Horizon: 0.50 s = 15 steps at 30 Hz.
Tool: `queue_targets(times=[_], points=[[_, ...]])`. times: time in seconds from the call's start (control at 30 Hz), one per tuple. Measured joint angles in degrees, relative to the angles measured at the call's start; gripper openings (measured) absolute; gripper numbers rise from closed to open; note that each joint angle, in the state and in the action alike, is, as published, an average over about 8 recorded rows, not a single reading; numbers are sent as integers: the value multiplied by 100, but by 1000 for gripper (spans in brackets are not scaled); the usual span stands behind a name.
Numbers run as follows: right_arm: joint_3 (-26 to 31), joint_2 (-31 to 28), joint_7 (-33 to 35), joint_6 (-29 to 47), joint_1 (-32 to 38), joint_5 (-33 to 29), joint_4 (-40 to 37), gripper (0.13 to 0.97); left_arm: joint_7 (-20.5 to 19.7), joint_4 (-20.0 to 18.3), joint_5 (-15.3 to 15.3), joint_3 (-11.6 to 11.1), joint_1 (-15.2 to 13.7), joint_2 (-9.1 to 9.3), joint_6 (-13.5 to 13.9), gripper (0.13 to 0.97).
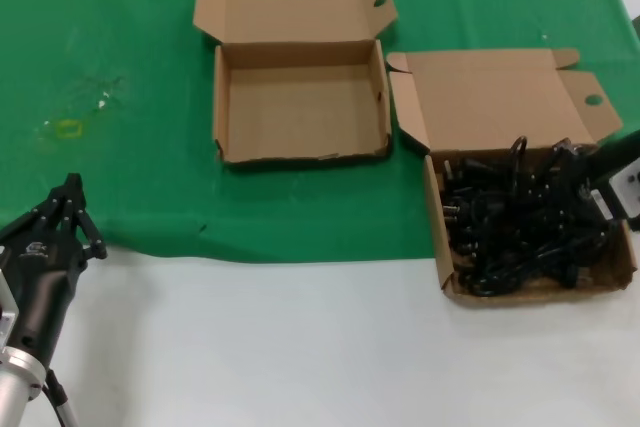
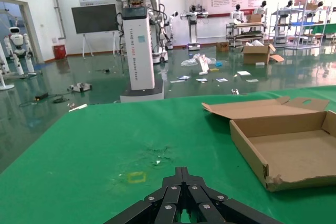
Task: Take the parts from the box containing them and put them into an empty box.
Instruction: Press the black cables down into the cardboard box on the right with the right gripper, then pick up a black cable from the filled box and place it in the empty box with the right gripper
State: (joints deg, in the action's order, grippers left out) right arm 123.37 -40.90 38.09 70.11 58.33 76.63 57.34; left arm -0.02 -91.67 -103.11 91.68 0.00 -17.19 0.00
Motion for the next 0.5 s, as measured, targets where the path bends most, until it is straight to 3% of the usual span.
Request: queue_targets(times=[0.3, 0.5], points=[[2, 22, -20, 2, -4, -36, -26, 198, 0, 0, 0, 0, 0, 0, 0, 144], [-9, 36, -59, -9, -2, -46, -8, 182, 0, 0, 0, 0, 0, 0, 0, 144]])
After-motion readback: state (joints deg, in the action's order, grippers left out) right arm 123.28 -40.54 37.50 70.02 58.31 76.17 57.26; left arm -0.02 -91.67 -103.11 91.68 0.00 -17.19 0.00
